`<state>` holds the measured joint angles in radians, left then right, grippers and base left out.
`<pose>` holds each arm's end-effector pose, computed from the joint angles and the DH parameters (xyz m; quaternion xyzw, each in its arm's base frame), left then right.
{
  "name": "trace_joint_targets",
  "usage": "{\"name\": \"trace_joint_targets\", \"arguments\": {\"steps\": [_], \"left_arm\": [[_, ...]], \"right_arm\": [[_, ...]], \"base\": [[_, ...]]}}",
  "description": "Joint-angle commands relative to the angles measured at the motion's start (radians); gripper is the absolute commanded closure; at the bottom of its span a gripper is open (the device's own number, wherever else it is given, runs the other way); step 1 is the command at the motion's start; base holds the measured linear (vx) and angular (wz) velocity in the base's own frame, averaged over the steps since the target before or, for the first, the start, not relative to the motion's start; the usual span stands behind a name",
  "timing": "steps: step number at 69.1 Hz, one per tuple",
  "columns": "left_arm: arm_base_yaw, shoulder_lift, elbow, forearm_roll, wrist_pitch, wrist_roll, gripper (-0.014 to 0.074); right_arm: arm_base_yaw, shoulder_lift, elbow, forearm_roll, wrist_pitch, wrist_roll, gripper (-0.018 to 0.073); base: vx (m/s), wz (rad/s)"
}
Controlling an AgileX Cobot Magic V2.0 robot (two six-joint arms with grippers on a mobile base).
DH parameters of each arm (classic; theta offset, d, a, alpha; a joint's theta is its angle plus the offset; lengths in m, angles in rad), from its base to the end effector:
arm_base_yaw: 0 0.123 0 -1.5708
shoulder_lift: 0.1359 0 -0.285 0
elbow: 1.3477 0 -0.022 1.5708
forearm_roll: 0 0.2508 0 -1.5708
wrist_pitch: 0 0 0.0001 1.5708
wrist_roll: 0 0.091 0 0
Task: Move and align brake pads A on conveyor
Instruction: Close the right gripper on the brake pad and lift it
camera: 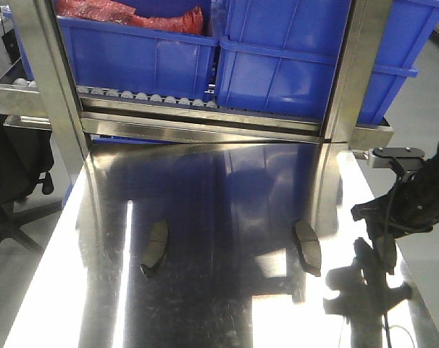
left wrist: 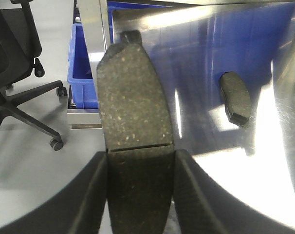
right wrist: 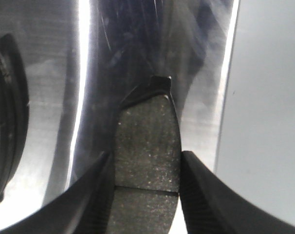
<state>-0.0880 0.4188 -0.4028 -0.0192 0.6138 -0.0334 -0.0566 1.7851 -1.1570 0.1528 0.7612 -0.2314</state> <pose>0.0838 -0.0084 0.2658 0.0197 0.8705 -0.0385 0.4903 0.3485 -0.0102 0.1933 -0.0387 0.9885 0.0398 0.1407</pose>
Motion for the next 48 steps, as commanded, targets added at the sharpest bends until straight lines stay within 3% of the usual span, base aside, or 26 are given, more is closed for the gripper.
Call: {"name": "trace_joint_targets", "arguments": {"steps": [1,48], "left_arm": [[-0.007,0.005,-0.03,-0.007,-0.09,-0.004,0.0496],[-0.007,0.005,-0.03,-0.007,-0.09,-0.004,0.0496]], "right_arm": [[-0.004,-0.118,0.027,0.01,-0.081,-0.014,0.0483],[-0.004,-0.804,0.498,0.009,-0.33,-0.014,0.0483]], "base": [[0.0,0.0],[0.0,0.0]]}}
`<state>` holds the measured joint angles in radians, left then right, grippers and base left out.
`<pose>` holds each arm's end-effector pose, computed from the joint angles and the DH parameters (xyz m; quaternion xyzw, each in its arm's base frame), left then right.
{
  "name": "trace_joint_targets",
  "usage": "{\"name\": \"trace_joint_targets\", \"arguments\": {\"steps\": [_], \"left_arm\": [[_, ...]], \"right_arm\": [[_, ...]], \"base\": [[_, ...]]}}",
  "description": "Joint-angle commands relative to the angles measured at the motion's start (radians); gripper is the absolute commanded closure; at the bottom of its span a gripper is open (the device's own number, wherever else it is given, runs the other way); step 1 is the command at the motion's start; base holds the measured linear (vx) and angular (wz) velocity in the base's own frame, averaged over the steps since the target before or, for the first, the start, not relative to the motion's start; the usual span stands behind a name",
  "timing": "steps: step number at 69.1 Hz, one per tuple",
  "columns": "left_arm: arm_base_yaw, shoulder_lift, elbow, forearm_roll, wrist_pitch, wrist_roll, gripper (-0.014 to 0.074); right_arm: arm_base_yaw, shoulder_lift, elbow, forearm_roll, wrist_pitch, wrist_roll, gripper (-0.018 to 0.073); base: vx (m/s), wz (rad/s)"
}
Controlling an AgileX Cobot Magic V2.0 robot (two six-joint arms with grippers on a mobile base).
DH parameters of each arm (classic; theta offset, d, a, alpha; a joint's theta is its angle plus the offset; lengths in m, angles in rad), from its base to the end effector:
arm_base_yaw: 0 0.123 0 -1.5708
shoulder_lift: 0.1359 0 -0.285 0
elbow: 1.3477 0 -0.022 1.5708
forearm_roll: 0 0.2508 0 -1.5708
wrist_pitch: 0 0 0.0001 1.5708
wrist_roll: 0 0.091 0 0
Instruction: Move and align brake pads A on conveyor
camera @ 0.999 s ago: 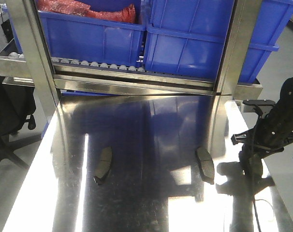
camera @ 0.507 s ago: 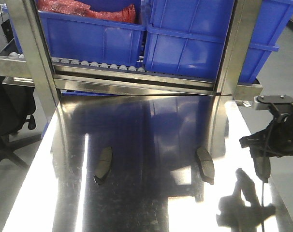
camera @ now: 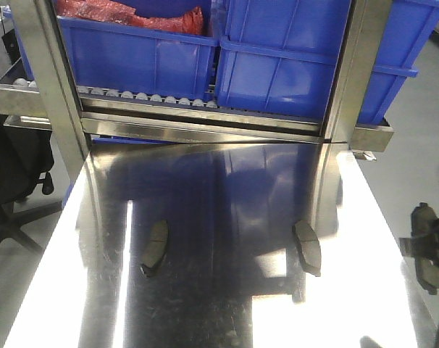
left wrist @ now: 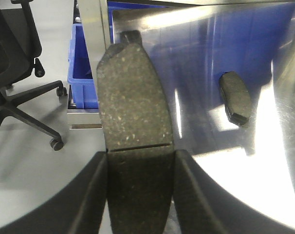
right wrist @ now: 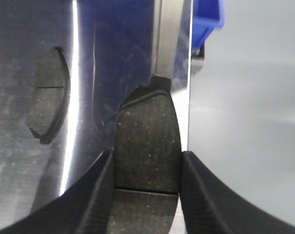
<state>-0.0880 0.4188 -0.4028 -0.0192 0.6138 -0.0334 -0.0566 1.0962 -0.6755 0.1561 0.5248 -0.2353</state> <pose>0.0838 -0.0084 0.2658 0.0197 0.8705 -0.0385 0.4903 0.2092 -0.0047 0.2621 -0.0340 0.9351 0.0089 0.3527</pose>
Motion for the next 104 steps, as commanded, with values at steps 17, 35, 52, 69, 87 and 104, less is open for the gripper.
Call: {"name": "trace_joint_targets", "arguments": {"steps": [17,35,52,69,87,104], "left_arm": [[-0.007,0.005,-0.03,-0.007,-0.09,-0.004,0.0496],[-0.007,0.005,-0.03,-0.007,-0.09,-0.004,0.0496],[-0.007,0.005,-0.03,-0.007,-0.09,-0.004,0.0496],[-0.007,0.005,-0.03,-0.007,-0.09,-0.004,0.0496],[-0.007,0.005,-0.03,-0.007,-0.09,-0.004,0.0496],[-0.007,0.005,-0.03,-0.007,-0.09,-0.004,0.0496]], "right_arm": [[-0.004,-0.407,0.142,0.007,-0.09,-0.009,0.0483],[-0.004,-0.656,0.241,0.009,-0.087,-0.005,0.0481],[-0.004,-0.736,0.257,0.01,-0.101,-0.001,0.048],[-0.004,-0.736,0.257,0.029,-0.11,-0.001,0.048],[-0.004,-0.736,0.257,0.029,-0.112,-0.001,0.048],[-0.005,-0.736,0.257,0.029,-0.112,-0.001,0.048]], "base": [[0.0,0.0],[0.0,0.0],[0.0,0.0],[0.0,0.0],[0.0,0.0],[0.0,0.0]]}}
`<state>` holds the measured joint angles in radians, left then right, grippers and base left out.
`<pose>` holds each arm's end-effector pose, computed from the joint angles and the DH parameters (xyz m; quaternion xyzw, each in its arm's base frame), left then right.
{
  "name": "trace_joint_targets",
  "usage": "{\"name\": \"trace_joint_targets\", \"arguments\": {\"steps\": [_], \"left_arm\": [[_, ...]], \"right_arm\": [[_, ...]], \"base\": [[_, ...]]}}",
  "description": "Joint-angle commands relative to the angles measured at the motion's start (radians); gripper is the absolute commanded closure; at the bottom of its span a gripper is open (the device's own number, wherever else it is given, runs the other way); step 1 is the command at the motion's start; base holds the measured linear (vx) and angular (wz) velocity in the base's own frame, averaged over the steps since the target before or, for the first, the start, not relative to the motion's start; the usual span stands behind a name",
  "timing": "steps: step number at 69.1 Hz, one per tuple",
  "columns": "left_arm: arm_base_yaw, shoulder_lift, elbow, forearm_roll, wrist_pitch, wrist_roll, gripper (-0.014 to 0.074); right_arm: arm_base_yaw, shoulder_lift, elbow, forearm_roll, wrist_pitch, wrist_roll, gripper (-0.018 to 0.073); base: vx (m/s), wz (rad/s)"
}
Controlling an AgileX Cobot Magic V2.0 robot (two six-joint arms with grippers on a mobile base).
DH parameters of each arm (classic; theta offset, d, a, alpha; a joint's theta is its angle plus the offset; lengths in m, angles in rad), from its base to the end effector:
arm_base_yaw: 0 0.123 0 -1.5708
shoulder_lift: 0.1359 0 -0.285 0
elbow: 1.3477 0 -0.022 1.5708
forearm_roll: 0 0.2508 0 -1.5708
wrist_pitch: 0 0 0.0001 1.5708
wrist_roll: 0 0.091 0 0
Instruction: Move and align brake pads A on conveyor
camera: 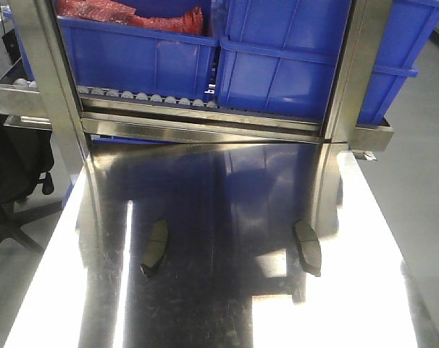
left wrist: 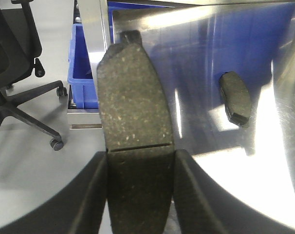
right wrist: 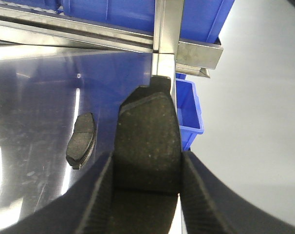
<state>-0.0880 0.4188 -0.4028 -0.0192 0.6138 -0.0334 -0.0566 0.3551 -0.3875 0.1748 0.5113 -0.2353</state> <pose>0.0838 -0.0084 0.2658 0.0197 0.8705 -0.0385 0.4903 0.0794 0.0033 0.2750 -0.0345 0.8282 -0.0036 0.5593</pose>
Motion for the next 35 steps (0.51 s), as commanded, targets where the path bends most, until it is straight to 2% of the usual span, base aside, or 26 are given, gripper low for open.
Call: {"name": "trace_joint_targets", "arguments": {"steps": [1,35], "left_arm": [[-0.007,0.005,-0.03,-0.007,-0.09,-0.004,0.0496],[-0.007,0.005,-0.03,-0.007,-0.09,-0.004,0.0496]], "right_arm": [[-0.005,0.005,-0.031,0.01,-0.099,-0.001,0.048],[-0.005,0.005,-0.031,0.01,-0.099,-0.001,0.048]], "base": [[0.0,0.0],[0.0,0.0]]}}
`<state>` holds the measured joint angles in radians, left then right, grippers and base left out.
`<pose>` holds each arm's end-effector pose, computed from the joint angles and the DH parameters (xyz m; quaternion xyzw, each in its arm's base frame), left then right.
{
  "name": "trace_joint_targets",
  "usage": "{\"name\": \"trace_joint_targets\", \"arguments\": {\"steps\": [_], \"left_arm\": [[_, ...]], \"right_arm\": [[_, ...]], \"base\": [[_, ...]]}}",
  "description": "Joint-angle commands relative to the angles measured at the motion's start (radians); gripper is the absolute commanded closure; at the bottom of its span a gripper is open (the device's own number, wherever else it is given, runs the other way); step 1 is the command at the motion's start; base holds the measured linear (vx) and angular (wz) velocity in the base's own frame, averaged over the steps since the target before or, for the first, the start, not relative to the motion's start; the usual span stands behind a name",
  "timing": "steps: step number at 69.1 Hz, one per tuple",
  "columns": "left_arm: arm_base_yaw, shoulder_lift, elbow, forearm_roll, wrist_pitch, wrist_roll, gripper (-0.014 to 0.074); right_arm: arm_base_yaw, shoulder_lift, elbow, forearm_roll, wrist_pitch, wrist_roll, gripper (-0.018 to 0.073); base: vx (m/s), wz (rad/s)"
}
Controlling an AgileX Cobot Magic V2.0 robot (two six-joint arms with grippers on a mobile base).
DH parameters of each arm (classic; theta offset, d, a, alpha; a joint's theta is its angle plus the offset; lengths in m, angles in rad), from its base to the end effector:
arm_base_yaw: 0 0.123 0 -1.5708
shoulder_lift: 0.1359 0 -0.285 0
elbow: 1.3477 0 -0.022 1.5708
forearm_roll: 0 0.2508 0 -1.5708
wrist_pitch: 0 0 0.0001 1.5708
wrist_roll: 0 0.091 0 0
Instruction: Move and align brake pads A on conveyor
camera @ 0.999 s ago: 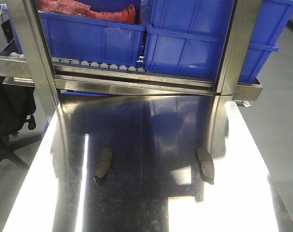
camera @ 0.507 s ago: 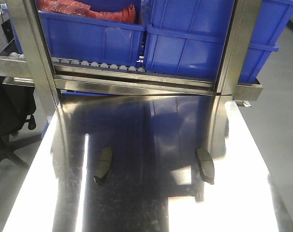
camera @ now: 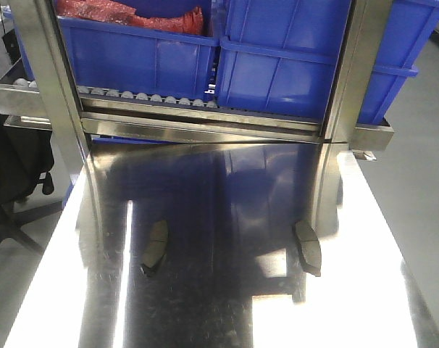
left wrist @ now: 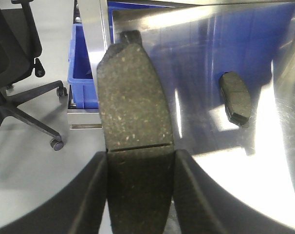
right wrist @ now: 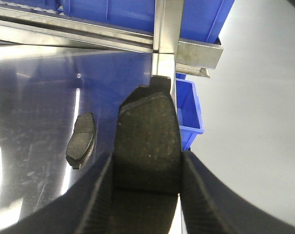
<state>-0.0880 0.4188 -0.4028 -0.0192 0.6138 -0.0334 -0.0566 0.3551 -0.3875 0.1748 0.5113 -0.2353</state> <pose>0.0838 -0.0084 0.2658 0.0197 0.8705 -0.0385 0.4903 0.0794 0.0033 0.2750 -0.0345 0.8282 -0.0036 0.5593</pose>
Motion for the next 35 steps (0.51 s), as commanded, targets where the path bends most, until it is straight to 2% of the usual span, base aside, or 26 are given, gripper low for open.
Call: {"name": "trace_joint_targets", "arguments": {"steps": [1,35], "left_arm": [[-0.007,0.005,-0.03,-0.007,-0.09,-0.004,0.0496],[-0.007,0.005,-0.03,-0.007,-0.09,-0.004,0.0496]], "right_arm": [[-0.005,0.005,-0.031,0.01,-0.099,-0.001,0.048],[-0.005,0.005,-0.031,0.01,-0.098,-0.001,0.048]], "base": [[0.0,0.0],[0.0,0.0]]}}
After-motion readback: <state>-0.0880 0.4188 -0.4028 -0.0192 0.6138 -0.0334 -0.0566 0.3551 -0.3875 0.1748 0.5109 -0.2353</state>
